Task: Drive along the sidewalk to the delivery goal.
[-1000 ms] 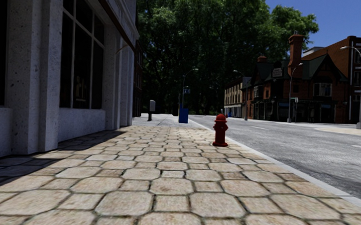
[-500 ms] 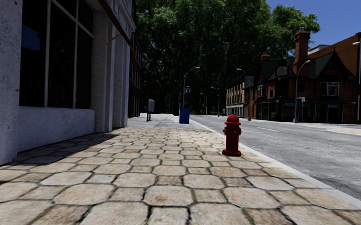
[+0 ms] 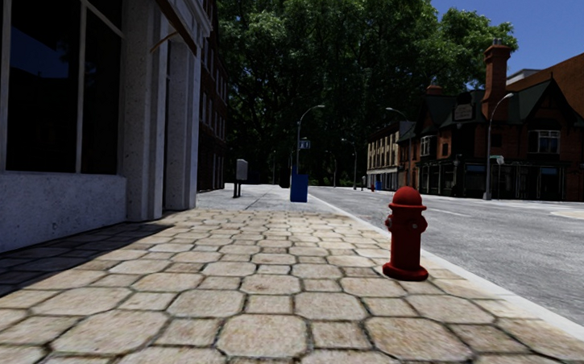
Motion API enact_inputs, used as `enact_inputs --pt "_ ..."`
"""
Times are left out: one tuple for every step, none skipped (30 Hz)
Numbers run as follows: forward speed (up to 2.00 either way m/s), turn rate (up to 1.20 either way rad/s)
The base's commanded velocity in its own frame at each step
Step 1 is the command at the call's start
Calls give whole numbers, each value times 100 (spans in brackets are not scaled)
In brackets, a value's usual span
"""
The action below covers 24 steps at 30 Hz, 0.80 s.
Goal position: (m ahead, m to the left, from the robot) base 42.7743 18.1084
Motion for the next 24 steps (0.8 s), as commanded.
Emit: enact_inputs --pt "200 7" --pt "200 7" --pt "200 7" --pt "200 7" --pt "200 7" --pt "200 0" --pt "200 0" --pt "200 0" --pt "200 0" --pt "200 0" --pt "200 0" --pt "200 0" --pt "200 0" --pt "200 0" --pt "200 0" --pt "200 21" --pt "200 21" --pt "200 21" --pt "200 21" --pt "200 21" --pt "200 21" --pt "200 21" --pt "200 21" --pt "200 21"
